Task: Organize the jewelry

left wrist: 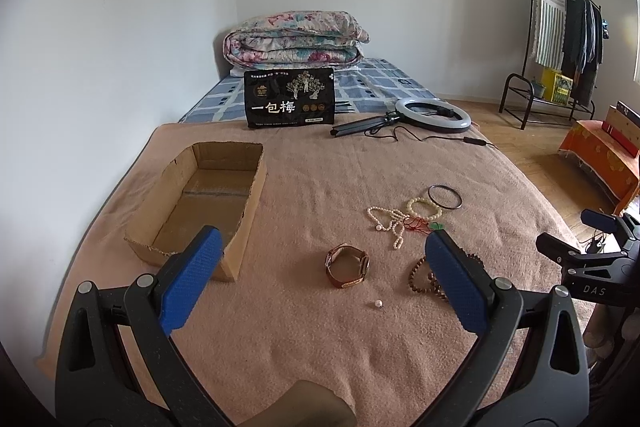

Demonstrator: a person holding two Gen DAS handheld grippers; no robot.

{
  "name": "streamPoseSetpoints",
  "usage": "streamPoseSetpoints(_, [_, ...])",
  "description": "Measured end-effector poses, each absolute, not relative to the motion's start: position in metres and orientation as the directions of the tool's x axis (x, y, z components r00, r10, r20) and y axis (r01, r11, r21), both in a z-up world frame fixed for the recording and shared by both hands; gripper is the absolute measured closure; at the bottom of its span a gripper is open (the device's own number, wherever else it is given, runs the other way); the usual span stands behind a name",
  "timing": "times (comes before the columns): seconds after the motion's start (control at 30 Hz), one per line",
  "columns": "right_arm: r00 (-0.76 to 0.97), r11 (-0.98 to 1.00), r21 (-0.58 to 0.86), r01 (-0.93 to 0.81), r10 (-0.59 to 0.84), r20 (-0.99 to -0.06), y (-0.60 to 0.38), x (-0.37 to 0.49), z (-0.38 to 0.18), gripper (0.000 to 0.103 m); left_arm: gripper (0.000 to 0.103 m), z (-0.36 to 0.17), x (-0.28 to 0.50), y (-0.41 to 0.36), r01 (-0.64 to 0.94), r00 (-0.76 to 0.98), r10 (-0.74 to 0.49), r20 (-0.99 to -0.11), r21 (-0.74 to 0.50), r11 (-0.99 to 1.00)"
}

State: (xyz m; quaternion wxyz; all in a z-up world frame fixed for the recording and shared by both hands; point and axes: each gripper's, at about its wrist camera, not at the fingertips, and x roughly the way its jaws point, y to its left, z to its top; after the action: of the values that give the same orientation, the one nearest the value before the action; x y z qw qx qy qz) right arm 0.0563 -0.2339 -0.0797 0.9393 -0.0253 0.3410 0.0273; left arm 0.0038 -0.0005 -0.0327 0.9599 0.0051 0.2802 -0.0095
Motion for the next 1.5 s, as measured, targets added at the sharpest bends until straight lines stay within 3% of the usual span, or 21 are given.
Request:
streamPoseSetpoints(0.67, [0.684, 0.985, 0.021, -0.174, 0.136, -0.717, -0.235, 0.087, -0.126, 0.005, 0.0, -0.073, 0.051, 0.012, 0.06, 0.725, -0.047, -0.687, -0.006, 0.998])
streamPoseSetpoints(1.13, [0.531, 0.93, 0.007, -0.367, 0.216, -0.82, -0.189, 0.111, -0.158, 0.005, 0.057, -0.108, 0.107, 0.003, 0.127, 0.587, -0.146, -0.796, -0.088, 0.988])
streamPoseSetpoints(1.33, [0.512, 0.898, -0.047, -0.437, 0.205, -0.834, -0.173, 0.12, -0.168, 0.005, 0.069, -0.124, 0.127, 0.004, 0.14, 0.529, -0.19, -0.827, -0.136, 0.981])
streamPoseSetpoints(1.5, [0.492, 0.886, -0.058, -0.461, 0.201, -0.847, -0.167, 0.126, -0.175, 0.005, 0.071, -0.135, 0.139, 0.007, 0.13, 0.509, -0.192, -0.839, -0.145, 0.981])
